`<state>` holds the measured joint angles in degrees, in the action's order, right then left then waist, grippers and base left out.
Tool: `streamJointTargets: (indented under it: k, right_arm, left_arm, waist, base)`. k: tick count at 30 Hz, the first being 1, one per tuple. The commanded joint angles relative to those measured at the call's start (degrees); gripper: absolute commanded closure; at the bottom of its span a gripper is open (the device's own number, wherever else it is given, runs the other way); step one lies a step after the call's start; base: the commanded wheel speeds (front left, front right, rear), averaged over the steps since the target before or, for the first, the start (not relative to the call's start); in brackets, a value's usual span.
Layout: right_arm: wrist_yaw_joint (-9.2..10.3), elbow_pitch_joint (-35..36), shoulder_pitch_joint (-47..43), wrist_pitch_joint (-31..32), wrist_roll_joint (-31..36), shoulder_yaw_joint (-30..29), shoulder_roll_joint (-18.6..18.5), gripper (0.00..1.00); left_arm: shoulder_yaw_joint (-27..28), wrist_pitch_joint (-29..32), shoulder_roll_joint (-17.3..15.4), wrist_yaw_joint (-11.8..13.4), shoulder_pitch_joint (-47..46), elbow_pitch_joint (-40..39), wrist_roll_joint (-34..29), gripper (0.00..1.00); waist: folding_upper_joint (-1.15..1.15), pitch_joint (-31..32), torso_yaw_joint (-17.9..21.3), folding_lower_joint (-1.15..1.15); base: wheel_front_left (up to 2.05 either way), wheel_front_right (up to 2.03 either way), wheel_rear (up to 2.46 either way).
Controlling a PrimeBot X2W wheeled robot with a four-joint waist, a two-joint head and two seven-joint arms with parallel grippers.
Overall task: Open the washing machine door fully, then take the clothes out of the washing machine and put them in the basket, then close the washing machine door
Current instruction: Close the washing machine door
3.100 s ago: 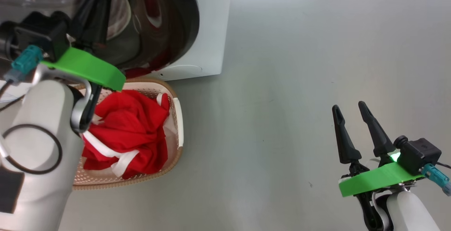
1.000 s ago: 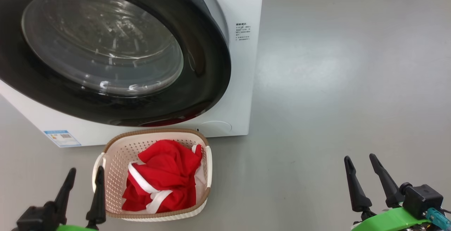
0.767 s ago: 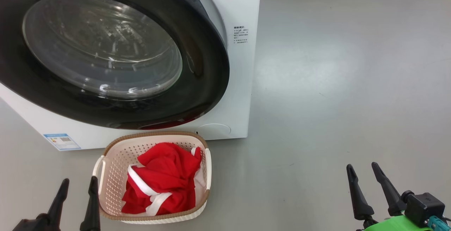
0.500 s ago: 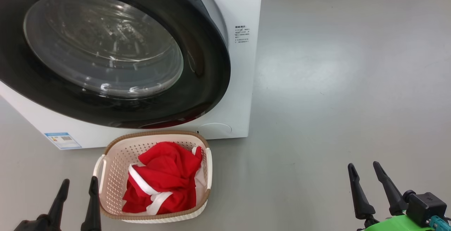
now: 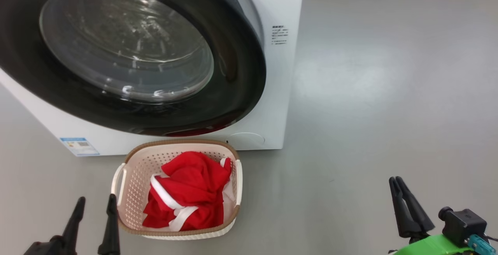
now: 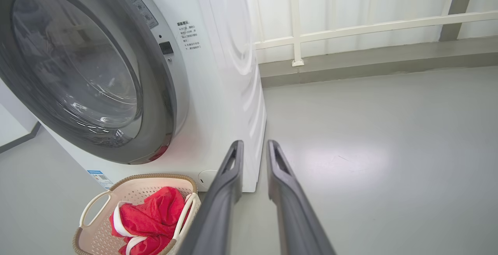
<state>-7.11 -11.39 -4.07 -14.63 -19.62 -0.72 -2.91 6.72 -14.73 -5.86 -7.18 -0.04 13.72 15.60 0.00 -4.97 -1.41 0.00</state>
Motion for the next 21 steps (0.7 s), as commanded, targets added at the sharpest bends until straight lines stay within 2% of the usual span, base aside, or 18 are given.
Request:
streamJointTargets:
  k: [1, 21]
  right_arm:
    - [-0.37, 1.1, 2.8, -0.4, -0.4, 1.9, -0.4, 1.00]
    - [-0.37, -5.3, 22.8, -0.4, -1.2, 6.8, -0.2, 1.00]
  left_arm:
    - [1.4, -0.3, -0.3, -0.3, -1.9, -1.5, -0.5, 0.00]
    - [-3.0, -0.3, 2.9, -0.3, -5.9, -1.5, 1.2, 0.00]
  waist:
    - [0.00, -0.5, -1.1, 0.00]
    - [0.00, -6.4, -14.7, 0.00]
  base:
    - [0.00, 0.00, 0.00]
    - [0.00, 0.00, 0.00]
